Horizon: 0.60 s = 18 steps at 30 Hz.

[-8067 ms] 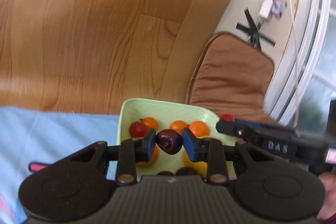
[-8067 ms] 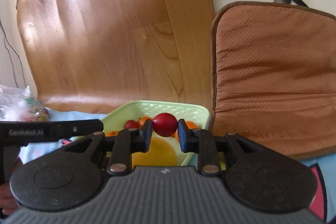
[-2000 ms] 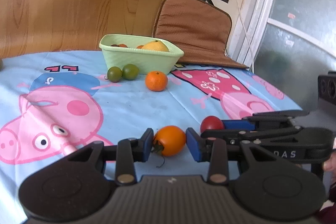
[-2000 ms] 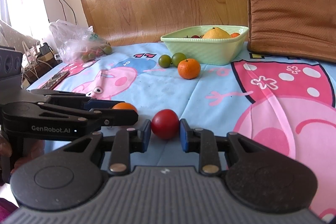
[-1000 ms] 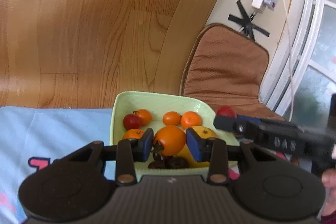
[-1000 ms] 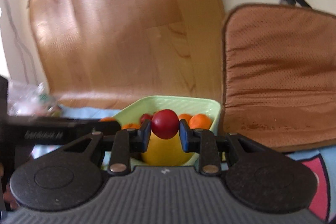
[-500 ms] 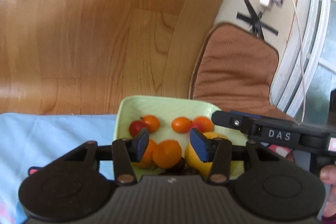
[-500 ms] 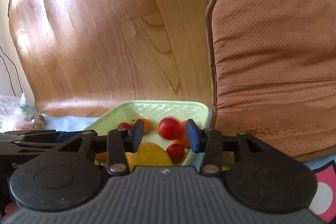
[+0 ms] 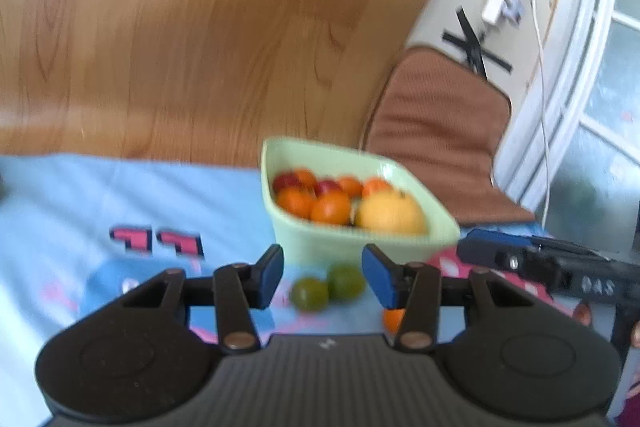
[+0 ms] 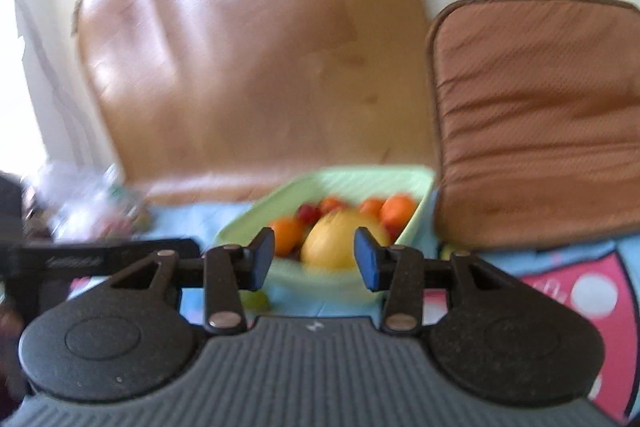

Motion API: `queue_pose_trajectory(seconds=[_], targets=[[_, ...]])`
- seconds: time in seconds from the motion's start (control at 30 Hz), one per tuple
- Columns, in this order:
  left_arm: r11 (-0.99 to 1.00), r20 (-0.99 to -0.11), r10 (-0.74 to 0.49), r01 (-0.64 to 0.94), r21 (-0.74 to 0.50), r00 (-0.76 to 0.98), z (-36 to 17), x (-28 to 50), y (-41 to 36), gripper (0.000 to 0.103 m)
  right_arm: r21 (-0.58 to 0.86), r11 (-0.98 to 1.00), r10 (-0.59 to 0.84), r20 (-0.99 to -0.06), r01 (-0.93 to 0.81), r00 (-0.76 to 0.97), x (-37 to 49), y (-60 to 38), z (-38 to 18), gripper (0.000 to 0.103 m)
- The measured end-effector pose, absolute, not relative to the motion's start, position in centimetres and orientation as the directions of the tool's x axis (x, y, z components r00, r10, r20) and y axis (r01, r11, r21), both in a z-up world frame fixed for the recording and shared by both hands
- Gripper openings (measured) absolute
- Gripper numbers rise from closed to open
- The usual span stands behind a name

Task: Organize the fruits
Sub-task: 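Open both tools to drop the tomatoes into the basket and withdraw, then grasp a green tomato with the left tool while the right tool grasps another green tomato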

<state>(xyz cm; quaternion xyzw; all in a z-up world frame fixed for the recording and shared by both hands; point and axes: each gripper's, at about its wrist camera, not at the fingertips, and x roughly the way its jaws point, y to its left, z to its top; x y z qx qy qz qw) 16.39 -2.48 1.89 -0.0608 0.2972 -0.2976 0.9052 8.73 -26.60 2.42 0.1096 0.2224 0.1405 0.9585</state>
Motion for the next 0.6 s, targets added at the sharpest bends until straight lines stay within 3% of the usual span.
queue_pose_trajectory(seconds=[0.1,0.23,0.6], targets=[[0.808,-0.528,-0.58,0.522,-0.274,0.62,1.0,16.3,-3.0,0.053,0.218,0.939,0.34,-0.459,-0.267,0.82,8.1,-24.8,1.2,0.05],[0.818,-0.554,-0.558,0.523,-0.24,0.618,-0.1,16.8,-3.8,0.053,0.112,0.951,0.305,-0.513,-0.29,0.803,8.0,-22.6,0.2,0.05],[0.814,-0.555,-0.566,0.518,-0.262,0.61,-0.3,17.5,-3.6,0.05,0.096,0.951,0.301,-0.523,-0.295,0.797,9.7,-22.1,0.0,0.05]])
